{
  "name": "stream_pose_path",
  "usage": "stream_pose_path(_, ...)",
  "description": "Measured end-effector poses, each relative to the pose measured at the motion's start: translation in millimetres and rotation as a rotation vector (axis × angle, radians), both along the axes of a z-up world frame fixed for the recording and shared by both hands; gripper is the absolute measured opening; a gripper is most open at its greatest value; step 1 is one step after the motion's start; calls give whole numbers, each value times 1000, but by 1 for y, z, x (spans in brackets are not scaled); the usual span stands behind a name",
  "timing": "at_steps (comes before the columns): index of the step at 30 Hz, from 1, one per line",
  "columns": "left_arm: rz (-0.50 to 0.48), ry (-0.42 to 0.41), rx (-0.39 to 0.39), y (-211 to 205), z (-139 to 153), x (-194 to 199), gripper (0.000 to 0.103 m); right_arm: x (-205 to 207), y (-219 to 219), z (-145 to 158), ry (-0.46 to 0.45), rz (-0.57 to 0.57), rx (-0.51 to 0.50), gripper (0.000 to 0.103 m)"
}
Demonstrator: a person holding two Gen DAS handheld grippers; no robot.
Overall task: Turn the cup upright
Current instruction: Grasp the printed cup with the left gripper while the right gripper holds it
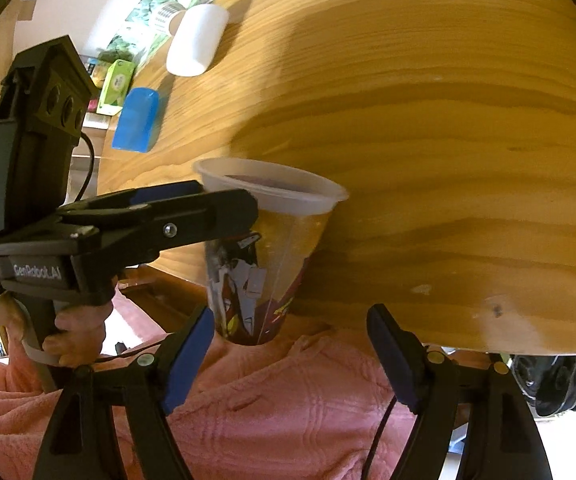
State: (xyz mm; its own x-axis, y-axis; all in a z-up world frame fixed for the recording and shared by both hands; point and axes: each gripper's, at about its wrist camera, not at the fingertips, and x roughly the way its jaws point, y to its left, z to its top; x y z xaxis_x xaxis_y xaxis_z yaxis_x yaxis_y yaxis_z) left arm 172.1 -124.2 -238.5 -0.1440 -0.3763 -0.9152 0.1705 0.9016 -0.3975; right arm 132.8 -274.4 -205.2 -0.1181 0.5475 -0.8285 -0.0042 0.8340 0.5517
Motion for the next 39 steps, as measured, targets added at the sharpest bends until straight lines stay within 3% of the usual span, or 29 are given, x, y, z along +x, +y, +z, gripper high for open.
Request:
stream_pose_path(10,14,61,18,-28,-19,4,101,19,-29,-11,16,5,0,79)
stream_pose_path(20,15,113,5,-40,-27,12,84,26,-41,-13,13,14,-3,79)
stream_pose_path(24,0,103,13,-42,-25,15,84,27,-46,-10,0,22,1,79)
stream_pose_path(29,3,47,10,-34,-14,21,84,31,-47,-6,-26,32,1,79)
stream_pose_path(34,5,-87,31,-22,9,30,83,40,-42,-1,-68,49,2,79)
stream_pose_path(39,53,-220,3,-3,31,36,82,49,-35,7,-121,84,-7,79)
